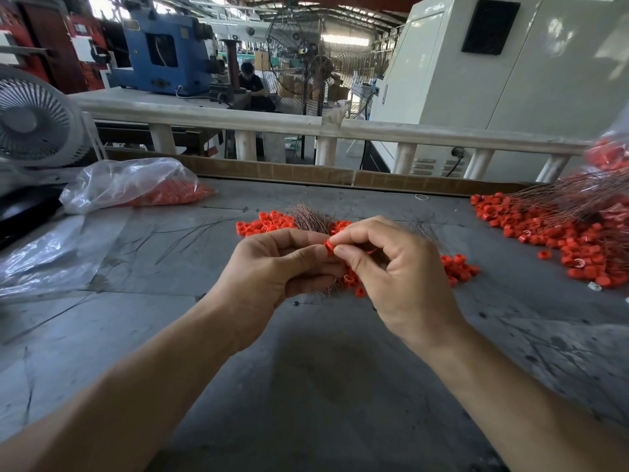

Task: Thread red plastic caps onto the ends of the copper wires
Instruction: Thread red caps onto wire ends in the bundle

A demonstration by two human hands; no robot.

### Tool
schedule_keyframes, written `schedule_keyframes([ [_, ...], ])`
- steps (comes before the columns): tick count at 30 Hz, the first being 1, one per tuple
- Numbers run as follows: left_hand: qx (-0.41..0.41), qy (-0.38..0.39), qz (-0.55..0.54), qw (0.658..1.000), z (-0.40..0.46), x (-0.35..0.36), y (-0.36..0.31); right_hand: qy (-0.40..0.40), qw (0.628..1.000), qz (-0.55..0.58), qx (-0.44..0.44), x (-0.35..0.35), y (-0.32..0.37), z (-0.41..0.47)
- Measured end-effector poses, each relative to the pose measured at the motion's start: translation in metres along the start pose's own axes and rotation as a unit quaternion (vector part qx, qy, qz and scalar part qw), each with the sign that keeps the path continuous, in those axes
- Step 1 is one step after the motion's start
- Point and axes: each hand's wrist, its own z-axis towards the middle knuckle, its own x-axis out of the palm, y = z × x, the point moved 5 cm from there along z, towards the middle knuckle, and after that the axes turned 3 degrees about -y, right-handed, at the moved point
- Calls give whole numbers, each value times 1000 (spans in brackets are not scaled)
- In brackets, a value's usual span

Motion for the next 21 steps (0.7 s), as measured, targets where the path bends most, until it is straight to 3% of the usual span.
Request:
schedule_keyframes([
  [15,99,-39,104,989,-1,2,-4,-26,999,-7,18,4,-2,-2],
  [21,66,-50,59,995,0,-1,0,-26,999,-23,-1,7,1,-3],
])
